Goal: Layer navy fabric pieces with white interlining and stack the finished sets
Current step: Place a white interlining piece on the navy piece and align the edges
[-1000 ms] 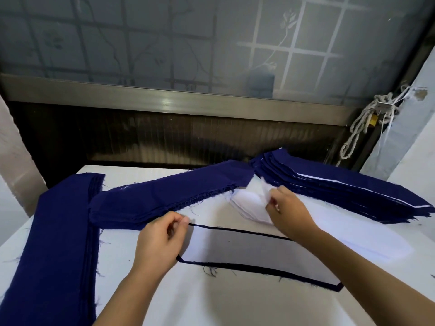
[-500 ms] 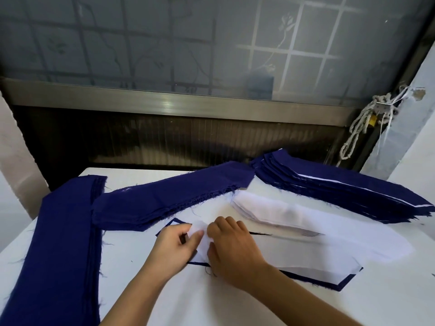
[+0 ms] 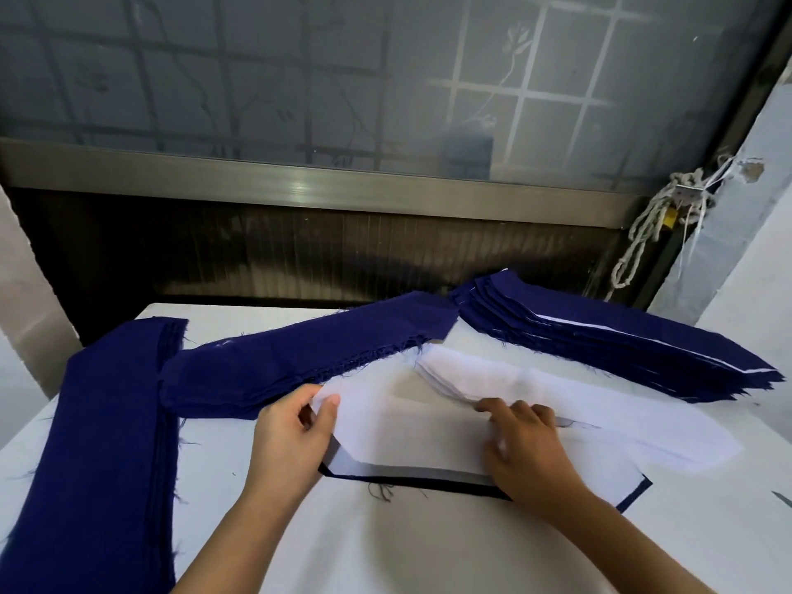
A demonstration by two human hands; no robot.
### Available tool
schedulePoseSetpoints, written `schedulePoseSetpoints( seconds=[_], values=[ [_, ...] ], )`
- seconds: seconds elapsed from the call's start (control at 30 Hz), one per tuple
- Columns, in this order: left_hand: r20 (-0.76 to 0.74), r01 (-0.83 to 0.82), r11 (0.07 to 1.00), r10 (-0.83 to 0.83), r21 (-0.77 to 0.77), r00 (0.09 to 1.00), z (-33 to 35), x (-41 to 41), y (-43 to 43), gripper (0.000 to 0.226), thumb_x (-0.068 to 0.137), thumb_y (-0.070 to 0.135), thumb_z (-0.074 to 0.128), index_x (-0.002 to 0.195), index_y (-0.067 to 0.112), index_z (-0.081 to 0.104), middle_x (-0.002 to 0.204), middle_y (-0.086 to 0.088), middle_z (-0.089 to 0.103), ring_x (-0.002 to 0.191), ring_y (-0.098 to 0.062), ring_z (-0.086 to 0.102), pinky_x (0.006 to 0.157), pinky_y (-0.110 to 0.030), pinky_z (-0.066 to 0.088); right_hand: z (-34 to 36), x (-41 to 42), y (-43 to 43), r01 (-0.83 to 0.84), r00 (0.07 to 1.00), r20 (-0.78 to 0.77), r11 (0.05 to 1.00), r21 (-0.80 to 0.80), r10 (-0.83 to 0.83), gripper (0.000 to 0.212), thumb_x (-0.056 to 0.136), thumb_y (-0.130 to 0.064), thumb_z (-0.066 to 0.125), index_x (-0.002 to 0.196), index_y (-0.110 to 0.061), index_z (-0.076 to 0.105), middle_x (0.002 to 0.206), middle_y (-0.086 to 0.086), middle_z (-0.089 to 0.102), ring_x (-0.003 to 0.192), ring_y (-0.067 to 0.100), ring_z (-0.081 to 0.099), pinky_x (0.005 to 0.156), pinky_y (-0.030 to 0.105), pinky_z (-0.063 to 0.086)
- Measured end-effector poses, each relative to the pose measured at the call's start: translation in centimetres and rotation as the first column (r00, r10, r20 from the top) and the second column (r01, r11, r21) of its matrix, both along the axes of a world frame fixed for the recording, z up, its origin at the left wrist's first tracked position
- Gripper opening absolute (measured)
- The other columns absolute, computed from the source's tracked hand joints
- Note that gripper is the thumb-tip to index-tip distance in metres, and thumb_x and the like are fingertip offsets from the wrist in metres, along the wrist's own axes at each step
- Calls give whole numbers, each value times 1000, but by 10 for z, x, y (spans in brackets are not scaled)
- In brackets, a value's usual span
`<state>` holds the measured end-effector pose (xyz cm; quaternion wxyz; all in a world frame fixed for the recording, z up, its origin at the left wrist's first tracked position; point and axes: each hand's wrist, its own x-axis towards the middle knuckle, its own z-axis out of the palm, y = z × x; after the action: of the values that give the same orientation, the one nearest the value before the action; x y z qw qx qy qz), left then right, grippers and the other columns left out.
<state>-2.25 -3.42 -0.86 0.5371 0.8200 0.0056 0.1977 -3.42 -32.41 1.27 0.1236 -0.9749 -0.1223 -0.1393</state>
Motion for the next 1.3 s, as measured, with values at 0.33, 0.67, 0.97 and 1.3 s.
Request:
schedulePoseSetpoints(
  seconds=[0.33, 0.67, 0.97, 1.3],
  values=[
    [-89, -192, 958, 215, 214, 973, 1, 0, 0, 26, 91, 30, 63, 69, 17, 59, 59, -2, 57, 61, -24, 57, 57, -38, 49, -11, -37, -87, 435, 895, 71, 898, 68, -440, 46, 64, 7, 69, 107, -9, 64, 75, 5, 64, 79, 35, 60, 89, 47, 31],
    [-122, -303, 934, 329, 188, 937, 6, -2, 1, 8, 91, 30, 67, 86, 25, 67, 68, 12, 64, 68, -10, 60, 58, -29, 41, -20, -39, -89, 538, 808, 207, 834, 118, -551, 43, 72, 4, 67, 112, -6, 57, 66, 11, 60, 73, 36, 60, 90, 48, 31],
    [-154, -283, 858, 378, 427, 913, 6, -3, 1, 26, 92, 32, 62, 67, 24, 56, 58, 9, 59, 59, -12, 53, 50, -27, 32, -17, -41, -85, 545, 817, 170, 834, 84, -551, 38, 68, 4, 69, 104, -6, 61, 55, 4, 53, 63, 36, 57, 76, 44, 38],
    [-125, -294, 827, 396, 480, 910, 7, -2, -1, 19, 90, 31, 62, 73, 23, 58, 59, 7, 59, 58, -15, 52, 51, -29, 32, -13, -45, -81, 556, 809, 157, 824, 112, -567, 34, 66, 5, 70, 99, -3, 63, 54, 10, 53, 60, 39, 55, 65, 43, 44]
  ],
)
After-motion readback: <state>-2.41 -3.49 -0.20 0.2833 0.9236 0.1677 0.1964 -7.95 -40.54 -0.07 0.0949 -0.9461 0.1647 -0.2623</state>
